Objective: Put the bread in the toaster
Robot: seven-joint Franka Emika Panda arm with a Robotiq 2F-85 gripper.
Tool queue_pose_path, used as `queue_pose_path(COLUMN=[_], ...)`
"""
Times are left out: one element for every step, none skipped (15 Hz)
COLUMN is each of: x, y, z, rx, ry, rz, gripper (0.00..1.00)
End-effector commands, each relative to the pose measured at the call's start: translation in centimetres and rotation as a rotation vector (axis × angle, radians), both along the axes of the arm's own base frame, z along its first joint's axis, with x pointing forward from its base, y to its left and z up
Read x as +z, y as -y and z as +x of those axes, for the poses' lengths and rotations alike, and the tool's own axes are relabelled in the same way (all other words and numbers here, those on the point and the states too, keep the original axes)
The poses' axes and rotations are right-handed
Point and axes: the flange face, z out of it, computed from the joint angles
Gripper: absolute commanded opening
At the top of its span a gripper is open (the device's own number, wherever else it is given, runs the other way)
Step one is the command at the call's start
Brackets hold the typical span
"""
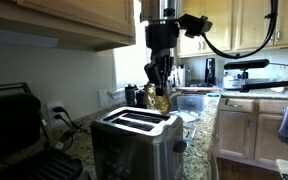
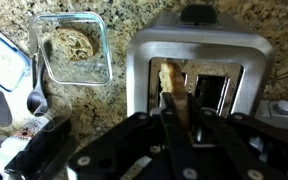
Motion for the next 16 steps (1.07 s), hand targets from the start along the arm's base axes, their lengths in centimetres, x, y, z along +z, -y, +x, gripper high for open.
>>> queue_pose_path(x=[0.2, 0.1, 0.0, -0.1, -0.1, -0.2, -0.2, -0.4, -0.5, -0.5, -0.6, -0.6, -0.6, -0.6, -0.7, -0.7], y=[0.4, 0.5, 0.6, 0.7, 0.7, 0.8, 0.8, 0.8, 0.9, 0.9, 0.9, 0.9, 1.0, 1.0, 1.1, 1.2], z=[1.2, 1.5, 1.8, 2.1, 2.4, 2.7, 3.0, 3.3, 3.5, 3.8, 4.1, 4.3, 4.5, 4.7, 4.9, 5.1], rx=[-0.029, -0.030, -0.034, -0.035, -0.038, -0.040, -0.044, -0.047, -0.050, -0.052, -0.050, -0.053, -0.054, -0.055, -0.058, -0.060], ry=[0.011, 0.010, 0.008, 0.007, 0.006, 0.004, 0.003, 0.000, -0.003, -0.004, -0.012, -0.010, -0.012, -0.012, -0.012, -0.013], rz=[-0.011, -0.011, -0.012, -0.012, -0.013, -0.013, -0.012, -0.011, -0.009, -0.007, 0.000, 0.000, 0.003, 0.004, 0.006, 0.009], gripper=[0.06, 0.06, 0.06, 0.06, 0.06, 0.06, 0.06, 0.06, 0.06, 0.07, 0.06, 0.07, 0.07, 0.06, 0.06, 0.06])
